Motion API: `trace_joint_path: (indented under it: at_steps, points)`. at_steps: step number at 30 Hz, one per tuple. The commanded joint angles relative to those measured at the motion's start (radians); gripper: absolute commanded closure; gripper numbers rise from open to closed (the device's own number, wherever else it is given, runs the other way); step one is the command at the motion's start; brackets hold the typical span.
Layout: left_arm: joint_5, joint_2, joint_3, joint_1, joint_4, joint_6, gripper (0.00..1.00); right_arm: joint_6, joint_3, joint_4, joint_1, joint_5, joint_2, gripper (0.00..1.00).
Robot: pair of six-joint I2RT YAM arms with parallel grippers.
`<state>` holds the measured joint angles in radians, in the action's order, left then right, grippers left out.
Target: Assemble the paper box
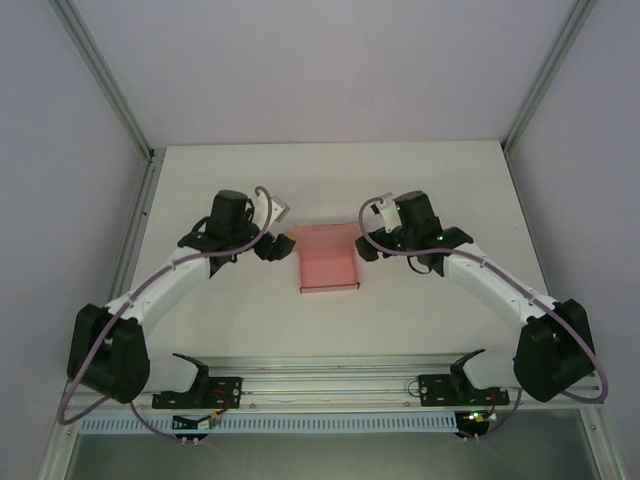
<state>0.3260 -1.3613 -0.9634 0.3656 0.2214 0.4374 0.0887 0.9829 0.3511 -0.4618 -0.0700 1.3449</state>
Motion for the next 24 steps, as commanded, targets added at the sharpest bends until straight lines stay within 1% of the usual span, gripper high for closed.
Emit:
trace_joint_path:
  at_steps: [1,2,7,10,11,13,15,17,19,21,24]
  points:
    - [0.042,-0.061,-0.077,-0.009,0.12,0.105,0.29,0.241,0.089,0.034,0.044,-0.233,0.082,0.16]
    - [0.038,-0.085,-0.096,-0.008,0.137,0.111,0.32,0.274,0.128,0.073,0.046,-0.242,0.117,0.2]
    - [0.096,-0.148,-0.161,-0.009,0.231,0.15,0.32,0.328,0.272,0.204,0.048,-0.24,0.273,0.26]
    - [0.104,-0.182,-0.19,-0.01,0.256,0.151,0.35,0.327,0.323,0.236,0.047,-0.235,0.338,0.35]
    - [0.113,-0.194,-0.201,-0.009,0.264,0.153,0.36,0.325,0.331,0.236,0.048,-0.236,0.352,0.45]
    - [0.138,-0.217,-0.221,-0.008,0.283,0.15,0.4,0.325,0.339,0.234,0.048,-0.235,0.369,0.57]
    - [0.156,-0.24,-0.253,-0.008,0.324,0.15,0.49,0.328,0.344,0.24,0.048,-0.241,0.378,0.67]
    - [0.178,-0.254,-0.274,-0.007,0.351,0.143,0.62,0.327,0.348,0.252,0.048,-0.242,0.381,0.76]
    - [0.189,-0.259,-0.279,-0.004,0.362,0.142,0.71,0.308,0.357,0.269,0.048,-0.236,0.378,0.81]
    - [0.151,-0.258,-0.276,0.007,0.347,0.118,0.82,0.293,0.356,0.27,0.046,-0.226,0.37,0.85]
    - [0.059,-0.256,-0.272,0.026,0.318,0.079,0.91,0.25,0.342,0.247,0.043,-0.193,0.354,0.91]
